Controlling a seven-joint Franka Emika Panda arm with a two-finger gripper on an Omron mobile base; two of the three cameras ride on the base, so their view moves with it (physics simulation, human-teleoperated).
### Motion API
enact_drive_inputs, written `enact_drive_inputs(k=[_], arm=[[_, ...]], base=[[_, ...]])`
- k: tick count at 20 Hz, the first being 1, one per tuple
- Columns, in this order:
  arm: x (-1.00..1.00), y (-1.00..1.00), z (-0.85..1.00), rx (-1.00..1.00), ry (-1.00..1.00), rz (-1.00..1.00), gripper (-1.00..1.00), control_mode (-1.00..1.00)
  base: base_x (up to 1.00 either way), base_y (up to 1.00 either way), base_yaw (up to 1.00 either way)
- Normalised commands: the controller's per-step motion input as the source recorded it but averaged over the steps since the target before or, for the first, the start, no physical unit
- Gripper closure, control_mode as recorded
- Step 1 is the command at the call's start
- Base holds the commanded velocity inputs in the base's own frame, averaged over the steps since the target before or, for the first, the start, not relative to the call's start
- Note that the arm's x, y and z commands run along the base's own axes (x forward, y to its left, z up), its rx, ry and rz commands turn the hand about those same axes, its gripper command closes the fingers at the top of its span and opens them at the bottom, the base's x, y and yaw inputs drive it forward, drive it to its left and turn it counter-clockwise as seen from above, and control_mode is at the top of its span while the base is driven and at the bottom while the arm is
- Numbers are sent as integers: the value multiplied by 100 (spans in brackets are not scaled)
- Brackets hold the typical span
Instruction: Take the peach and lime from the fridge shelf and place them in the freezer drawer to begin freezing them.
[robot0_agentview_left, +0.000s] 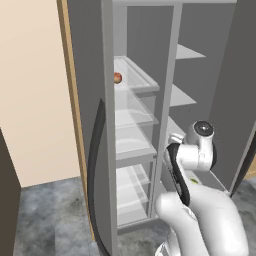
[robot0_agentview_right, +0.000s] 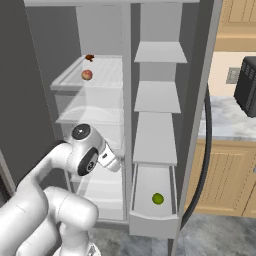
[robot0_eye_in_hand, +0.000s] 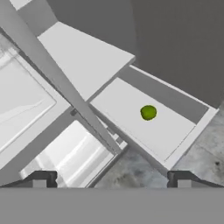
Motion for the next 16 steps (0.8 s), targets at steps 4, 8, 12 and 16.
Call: enact_drive_inputs(k=[4, 8, 12, 16], arm=[[2, 83, 100, -3, 0, 27, -100, -100], [20, 72, 100, -1, -2, 26, -100, -100], [25, 49, 100, -2, 0, 19, -100, -100], [19, 42, 100, -8, 3, 7, -100, -100]], base=[[0, 0, 0], [0, 0, 0], [0, 0, 0], [0, 0, 0]])
